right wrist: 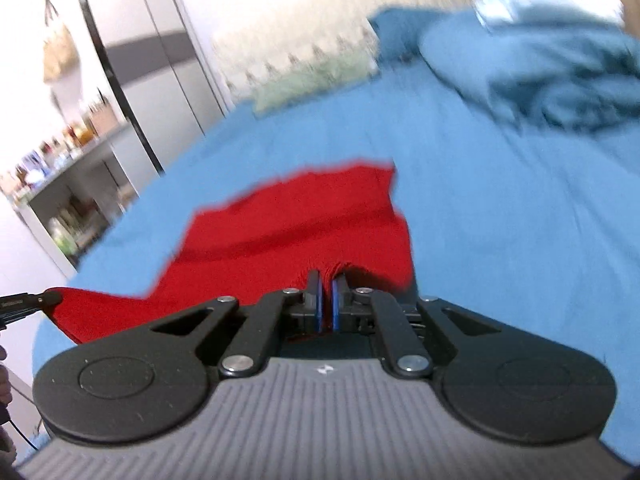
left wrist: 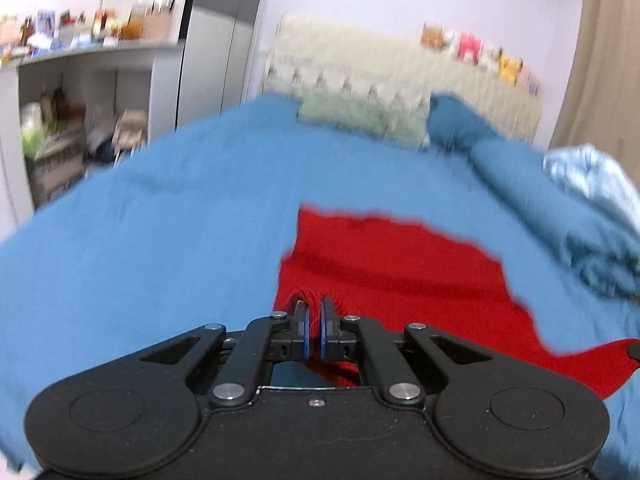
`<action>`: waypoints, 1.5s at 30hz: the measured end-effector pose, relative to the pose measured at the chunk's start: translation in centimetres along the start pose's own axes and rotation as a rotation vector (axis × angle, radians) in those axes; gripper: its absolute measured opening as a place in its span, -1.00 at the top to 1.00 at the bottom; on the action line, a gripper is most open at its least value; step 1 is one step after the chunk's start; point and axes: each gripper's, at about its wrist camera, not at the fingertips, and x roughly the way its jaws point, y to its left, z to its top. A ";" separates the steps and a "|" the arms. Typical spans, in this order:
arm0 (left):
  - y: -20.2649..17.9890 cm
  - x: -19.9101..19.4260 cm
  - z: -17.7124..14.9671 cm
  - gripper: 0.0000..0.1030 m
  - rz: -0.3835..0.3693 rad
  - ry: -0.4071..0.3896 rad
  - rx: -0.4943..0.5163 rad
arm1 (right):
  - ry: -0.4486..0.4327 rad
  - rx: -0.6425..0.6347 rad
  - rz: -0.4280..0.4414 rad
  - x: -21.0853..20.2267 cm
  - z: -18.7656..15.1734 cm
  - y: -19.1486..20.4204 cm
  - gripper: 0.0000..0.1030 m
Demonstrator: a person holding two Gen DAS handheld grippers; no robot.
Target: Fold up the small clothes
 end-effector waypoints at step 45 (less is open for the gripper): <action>-4.3 32.6 1.6 -0.85 0.067 0.199 0.182 | 0.193 0.009 -0.084 38.9 7.9 -7.5 -0.62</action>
